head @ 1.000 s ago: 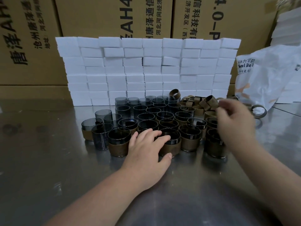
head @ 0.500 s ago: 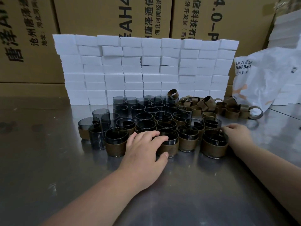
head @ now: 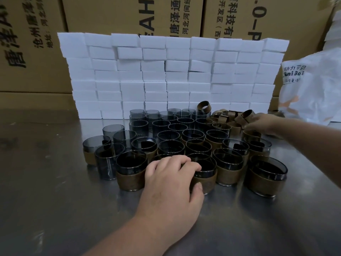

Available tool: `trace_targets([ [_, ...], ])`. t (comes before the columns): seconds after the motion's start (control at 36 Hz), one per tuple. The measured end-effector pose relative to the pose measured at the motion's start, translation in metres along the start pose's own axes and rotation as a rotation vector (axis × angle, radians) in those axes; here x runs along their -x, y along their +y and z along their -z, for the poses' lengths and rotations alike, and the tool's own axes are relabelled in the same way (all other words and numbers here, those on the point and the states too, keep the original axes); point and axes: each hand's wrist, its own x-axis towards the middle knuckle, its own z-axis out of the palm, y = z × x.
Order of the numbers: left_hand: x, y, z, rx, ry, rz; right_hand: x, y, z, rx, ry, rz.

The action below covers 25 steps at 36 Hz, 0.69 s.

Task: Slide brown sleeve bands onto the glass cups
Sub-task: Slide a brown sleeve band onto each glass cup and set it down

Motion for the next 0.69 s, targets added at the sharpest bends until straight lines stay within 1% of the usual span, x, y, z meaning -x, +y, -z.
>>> trace_targets([
  [0.06, 0.000, 0.000, 0.001, 0.000, -0.007, 0.003, -0.003, -0.008, -0.005, 0.150, -0.119, -0.012],
  [0.11, 0.000, 0.000, 0.001, 0.013, -0.012, 0.014, -0.003, -0.012, -0.010, 0.262, -0.172, -0.020],
  [0.17, 0.000, 0.000, 0.001, -0.011, -0.001, 0.007, -0.003, -0.016, -0.010, 0.328, -0.134, -0.008],
  [0.25, -0.001, 0.000, 0.001, -0.029, -0.010, 0.011, 0.004, -0.023, -0.003, 0.387, 0.005, 0.016],
  [0.28, -0.001, 0.000, 0.000, -0.023, -0.023, 0.017, 0.007, -0.025, -0.002, 0.408, 0.017, 0.028],
  [0.31, -0.001, -0.001, 0.000, -0.011, -0.038, 0.027, 0.010, -0.028, -0.002, 0.432, -0.014, 0.038],
  [0.42, -0.001, -0.002, 0.000, 0.017, -0.077, 0.026, 0.014, -0.032, -0.008, 0.376, -0.126, 0.040],
  [0.56, -0.001, -0.001, 0.001, 0.014, -0.048, 0.031, 0.015, -0.035, -0.010, 0.365, -0.202, 0.034],
  [0.61, -0.001, -0.001, -0.001, 0.013, -0.037, 0.023, 0.014, -0.037, -0.011, 0.420, -0.252, 0.011],
  [0.69, -0.001, -0.002, -0.001, 0.025, -0.042, 0.020, 0.009, -0.034, -0.014, 0.487, -0.269, 0.024],
])
